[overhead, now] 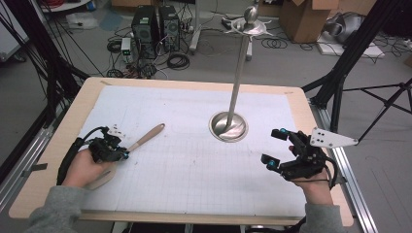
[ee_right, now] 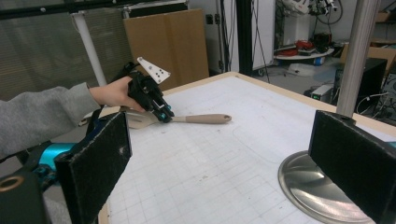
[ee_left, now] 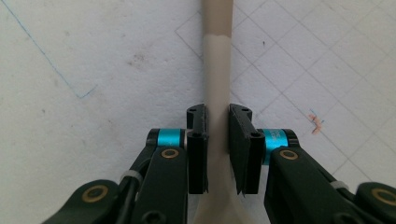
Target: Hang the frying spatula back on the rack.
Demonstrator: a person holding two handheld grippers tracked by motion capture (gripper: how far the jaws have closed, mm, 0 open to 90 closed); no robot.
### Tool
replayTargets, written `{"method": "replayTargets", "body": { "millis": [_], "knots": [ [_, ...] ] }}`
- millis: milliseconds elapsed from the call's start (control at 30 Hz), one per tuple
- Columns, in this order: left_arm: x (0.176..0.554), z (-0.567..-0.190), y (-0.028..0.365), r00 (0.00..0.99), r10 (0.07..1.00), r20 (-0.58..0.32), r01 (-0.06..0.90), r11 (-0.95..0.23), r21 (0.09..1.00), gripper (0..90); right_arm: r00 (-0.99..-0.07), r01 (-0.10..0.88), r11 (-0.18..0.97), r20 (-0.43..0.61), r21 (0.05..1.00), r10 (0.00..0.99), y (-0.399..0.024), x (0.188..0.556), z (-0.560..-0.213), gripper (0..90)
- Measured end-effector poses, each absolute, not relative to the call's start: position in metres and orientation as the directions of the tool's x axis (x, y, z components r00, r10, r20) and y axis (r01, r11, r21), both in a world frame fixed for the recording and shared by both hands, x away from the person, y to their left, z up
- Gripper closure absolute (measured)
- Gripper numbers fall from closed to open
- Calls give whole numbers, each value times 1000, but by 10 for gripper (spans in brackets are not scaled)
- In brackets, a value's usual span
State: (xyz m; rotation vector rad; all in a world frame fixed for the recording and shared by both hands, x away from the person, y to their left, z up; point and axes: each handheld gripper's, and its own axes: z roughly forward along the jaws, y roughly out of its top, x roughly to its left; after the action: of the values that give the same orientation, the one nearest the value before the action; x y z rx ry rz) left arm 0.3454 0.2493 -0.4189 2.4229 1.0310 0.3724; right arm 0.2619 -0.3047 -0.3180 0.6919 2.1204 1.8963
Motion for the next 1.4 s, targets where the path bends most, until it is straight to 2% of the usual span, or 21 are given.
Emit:
{"method": "replayTargets", "body": {
  "millis": [167, 467, 767, 1133, 1400],
  "knots": [
    [346, -418, 251, 678, 733, 52, 605, -597, 527, 777, -866, 200, 61, 148, 978, 477, -306, 262, -318, 48],
    [343, -407, 260, 667, 745, -20, 604, -525, 599, 776, -867, 201, 65, 147, 977, 475, -304, 263, -318, 48],
    [339, -399, 257, 692, 721, -46, 572, -509, 643, 776, -865, 205, 69, 148, 976, 479, -304, 263, -320, 48],
    [333, -382, 259, 709, 694, -125, 545, -428, 721, 776, -864, 214, 76, 152, 974, 480, -304, 266, -324, 48],
    [329, -366, 247, 732, 670, -121, 505, -414, 757, 776, -865, 217, 82, 152, 973, 478, -302, 266, -324, 48]
  ]
}}
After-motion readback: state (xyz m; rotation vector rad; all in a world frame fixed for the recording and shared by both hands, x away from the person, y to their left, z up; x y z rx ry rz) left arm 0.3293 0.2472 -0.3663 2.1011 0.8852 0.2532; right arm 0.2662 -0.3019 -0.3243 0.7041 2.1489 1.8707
